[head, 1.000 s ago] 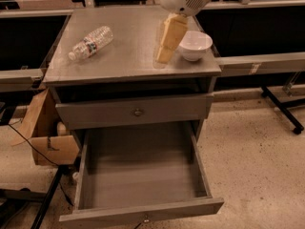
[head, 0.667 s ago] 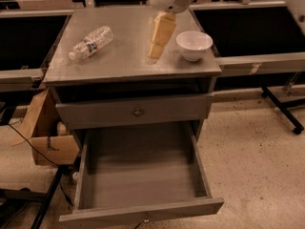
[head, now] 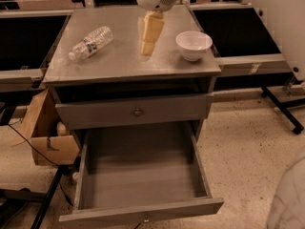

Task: Place water bottle into middle drawer

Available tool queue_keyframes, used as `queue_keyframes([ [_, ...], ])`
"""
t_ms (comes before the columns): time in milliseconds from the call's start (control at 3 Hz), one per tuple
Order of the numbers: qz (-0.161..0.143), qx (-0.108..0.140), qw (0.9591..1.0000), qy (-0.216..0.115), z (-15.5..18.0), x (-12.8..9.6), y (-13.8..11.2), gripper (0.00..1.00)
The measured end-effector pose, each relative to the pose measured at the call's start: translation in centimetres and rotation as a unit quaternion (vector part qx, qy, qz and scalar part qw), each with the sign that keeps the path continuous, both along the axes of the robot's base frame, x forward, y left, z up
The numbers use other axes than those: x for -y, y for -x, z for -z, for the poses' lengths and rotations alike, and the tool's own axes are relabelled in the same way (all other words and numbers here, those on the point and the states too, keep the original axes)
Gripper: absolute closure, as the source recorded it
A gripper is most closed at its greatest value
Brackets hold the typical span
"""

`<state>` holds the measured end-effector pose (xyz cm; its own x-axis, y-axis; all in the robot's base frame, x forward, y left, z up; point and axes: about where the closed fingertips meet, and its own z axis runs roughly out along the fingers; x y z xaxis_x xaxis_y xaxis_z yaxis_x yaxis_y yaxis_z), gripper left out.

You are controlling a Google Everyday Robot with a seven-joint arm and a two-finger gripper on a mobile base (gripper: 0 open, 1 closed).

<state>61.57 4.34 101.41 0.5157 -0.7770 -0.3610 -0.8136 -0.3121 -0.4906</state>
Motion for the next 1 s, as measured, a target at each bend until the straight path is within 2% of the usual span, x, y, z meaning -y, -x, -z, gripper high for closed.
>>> queue_keyframes([
  [333, 0.037, -0.013, 0.9992, 0.002, 1.3, -0.1, -1.5, 0.00],
  [667, 0.034, -0.028, 0.9990, 0.005, 3.0, -1.7, -3.9, 0.00],
  [1000, 0.025, -0.030, 0.9992, -0.010, 4.5, -4.0, -7.0, 0.00],
])
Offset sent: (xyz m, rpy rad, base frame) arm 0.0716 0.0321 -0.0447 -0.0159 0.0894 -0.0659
